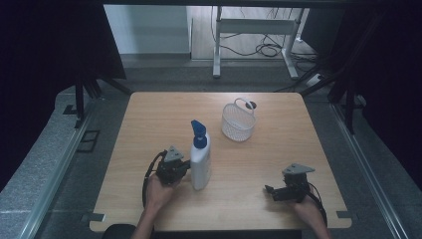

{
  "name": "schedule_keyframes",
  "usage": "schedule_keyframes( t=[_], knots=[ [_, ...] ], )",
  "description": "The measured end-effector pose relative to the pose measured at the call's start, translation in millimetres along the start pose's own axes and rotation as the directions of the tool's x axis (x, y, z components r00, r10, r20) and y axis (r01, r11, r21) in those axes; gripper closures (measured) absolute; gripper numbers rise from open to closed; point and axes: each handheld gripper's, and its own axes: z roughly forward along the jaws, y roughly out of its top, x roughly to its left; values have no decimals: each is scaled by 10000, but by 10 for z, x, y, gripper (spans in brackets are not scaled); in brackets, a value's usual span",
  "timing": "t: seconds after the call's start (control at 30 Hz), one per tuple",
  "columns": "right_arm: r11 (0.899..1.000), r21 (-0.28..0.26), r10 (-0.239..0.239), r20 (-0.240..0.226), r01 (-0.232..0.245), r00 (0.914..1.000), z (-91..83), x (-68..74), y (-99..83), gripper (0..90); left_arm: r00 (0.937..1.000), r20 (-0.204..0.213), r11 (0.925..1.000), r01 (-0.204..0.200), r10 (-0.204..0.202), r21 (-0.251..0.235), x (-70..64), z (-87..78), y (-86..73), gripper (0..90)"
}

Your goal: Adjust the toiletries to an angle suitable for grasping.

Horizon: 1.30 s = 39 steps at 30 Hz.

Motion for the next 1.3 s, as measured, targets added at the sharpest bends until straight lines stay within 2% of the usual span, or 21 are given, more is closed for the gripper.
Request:
schedule_keyframes(
  t=[0.33,0.63,0.93,1.3],
  knots=[
    [10000,1,0,-4,0,10000,0,0,0,0,9994,319,9999,-107,108,-32,-97,34,31,891],
    [10000,2,0,-4,0,10000,0,0,0,0,9974,579,9990,-430,424,90,-212,77,65,890],
    [10000,6,10,-5,-10,10000,-1,0,0,0,9960,724,9982,-540,519,272,-224,23,58,890],
    [10000,-2,0,-20,0,10000,-1,-1,0,0,9944,900,9967,-606,556,542,-306,-57,-10,890]
  ],
)
